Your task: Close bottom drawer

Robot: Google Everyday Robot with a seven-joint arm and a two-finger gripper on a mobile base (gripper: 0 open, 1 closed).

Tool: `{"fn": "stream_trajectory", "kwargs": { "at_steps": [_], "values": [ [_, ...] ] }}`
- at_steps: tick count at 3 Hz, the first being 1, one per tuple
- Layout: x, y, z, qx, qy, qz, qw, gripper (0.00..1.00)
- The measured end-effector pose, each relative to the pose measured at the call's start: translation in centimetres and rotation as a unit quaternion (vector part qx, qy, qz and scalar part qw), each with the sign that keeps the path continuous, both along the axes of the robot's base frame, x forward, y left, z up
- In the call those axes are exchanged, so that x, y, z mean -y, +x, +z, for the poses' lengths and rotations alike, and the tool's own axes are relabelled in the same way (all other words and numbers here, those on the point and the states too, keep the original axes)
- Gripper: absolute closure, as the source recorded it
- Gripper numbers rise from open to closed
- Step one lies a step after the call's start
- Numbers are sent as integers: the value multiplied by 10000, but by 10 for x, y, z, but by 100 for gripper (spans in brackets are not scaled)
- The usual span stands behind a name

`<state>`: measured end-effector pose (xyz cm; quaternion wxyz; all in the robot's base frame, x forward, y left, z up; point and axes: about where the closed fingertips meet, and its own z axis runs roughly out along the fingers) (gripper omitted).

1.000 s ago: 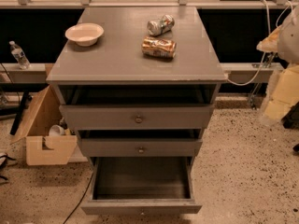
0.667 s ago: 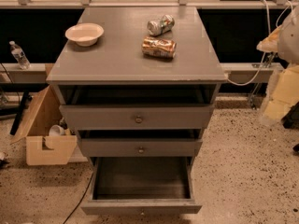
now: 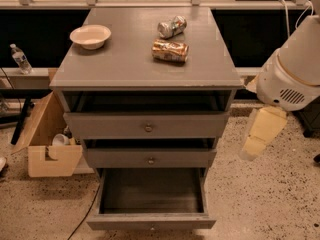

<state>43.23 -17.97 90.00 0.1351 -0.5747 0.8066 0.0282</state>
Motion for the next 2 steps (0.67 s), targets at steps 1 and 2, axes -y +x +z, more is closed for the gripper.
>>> {"fn": "stream_trajectory", "kwargs": {
  "at_steps": [1,2],
  "values": [
    [0,0,0,0,0,0,10000,0],
    [-10,6,-36,-228,42,-140,9996,0]
  ]
}}
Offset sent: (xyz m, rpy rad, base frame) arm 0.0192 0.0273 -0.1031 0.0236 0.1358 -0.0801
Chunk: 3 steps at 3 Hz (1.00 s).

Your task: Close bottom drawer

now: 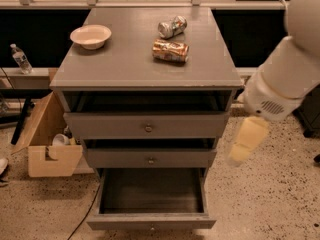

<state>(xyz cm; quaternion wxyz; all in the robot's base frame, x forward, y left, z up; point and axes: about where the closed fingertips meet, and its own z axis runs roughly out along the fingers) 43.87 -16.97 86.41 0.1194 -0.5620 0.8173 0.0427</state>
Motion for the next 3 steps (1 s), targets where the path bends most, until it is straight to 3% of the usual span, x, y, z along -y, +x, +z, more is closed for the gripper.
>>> {"fn": "stream_trajectory", "kwargs": {
  "at_steps": [2,3],
  "values": [
    [-42,13,-121,-584,364,-388,9969,0],
    [-42,13,-121,-585,363,-388,9969,0]
  ]
}}
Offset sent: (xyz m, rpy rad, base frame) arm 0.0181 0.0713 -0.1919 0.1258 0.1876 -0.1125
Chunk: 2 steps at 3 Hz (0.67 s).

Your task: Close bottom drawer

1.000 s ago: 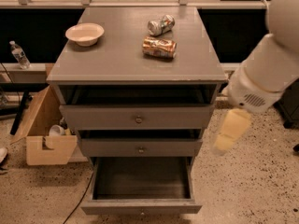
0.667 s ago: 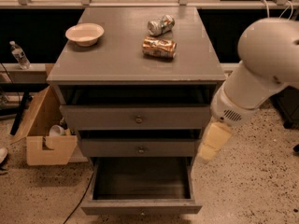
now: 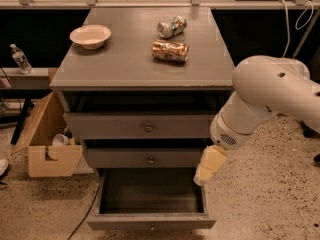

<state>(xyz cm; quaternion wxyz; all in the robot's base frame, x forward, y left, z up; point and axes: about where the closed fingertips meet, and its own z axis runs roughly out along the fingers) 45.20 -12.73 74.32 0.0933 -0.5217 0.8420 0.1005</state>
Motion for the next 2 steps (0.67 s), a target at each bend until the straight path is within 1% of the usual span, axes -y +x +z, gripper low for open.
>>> {"fn": "stream_trajectory", "kwargs": {
  "at_steps": [1,2],
  "values": [
    [1,1,-31,-136,-104,-49,9998,0],
    [-1,-5,-91,-331,-165,-126,9992,0]
  ]
}}
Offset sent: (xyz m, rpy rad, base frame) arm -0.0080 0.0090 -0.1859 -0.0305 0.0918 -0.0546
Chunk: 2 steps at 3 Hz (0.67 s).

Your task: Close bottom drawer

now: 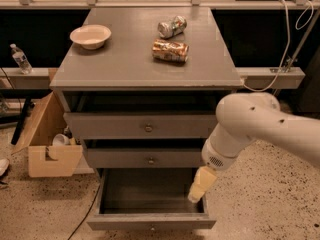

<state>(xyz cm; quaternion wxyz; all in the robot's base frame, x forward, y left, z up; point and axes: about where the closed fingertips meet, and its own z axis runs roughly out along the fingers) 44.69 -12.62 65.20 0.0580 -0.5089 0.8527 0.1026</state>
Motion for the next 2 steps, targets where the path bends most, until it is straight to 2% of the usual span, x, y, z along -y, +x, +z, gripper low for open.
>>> {"fn": "stream_trajectory", "kwargs": {
  "at_steps": [1,2],
  "values": [
    [-4,-3,-58,-90,257,-71,9996,0],
    [-9,-4,-110,-276,700,-96,9971,0]
  ]
}}
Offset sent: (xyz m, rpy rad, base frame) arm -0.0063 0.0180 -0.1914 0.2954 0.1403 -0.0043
